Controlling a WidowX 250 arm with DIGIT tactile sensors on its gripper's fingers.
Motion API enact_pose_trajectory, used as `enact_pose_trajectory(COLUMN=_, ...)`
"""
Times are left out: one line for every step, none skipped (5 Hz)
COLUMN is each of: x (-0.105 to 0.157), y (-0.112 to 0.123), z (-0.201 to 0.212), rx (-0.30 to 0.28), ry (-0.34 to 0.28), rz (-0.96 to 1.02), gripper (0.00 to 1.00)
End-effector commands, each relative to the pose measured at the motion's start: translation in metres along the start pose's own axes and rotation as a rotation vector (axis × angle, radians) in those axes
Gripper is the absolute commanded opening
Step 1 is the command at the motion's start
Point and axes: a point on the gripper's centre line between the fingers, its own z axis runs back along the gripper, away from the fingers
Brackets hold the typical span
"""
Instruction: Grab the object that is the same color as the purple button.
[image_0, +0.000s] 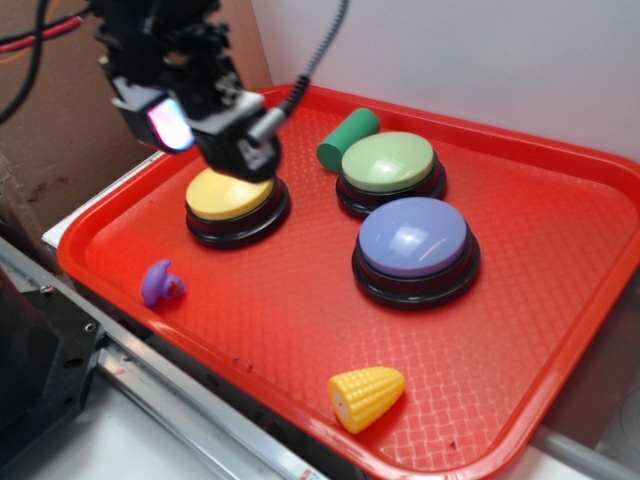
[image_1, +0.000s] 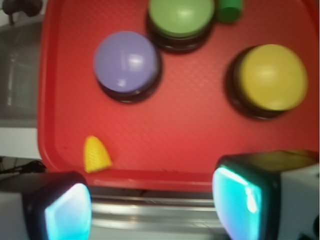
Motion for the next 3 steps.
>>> enact_pose_trajectory(x=-0.002, y=-0.051, z=-0.043, rx=-0.062, ry=0.007, rz=-0.045, gripper=1.00)
enact_pose_trajectory(x=-0.003, y=-0.066, z=-0.069, rx=-0.026, ry=0.059, rz=-0.095, gripper=1.00)
enact_pose_trajectory(x=-0.005, y=-0.072, z=-0.091, rx=0.019, ry=0.092, rz=-0.102, gripper=1.00)
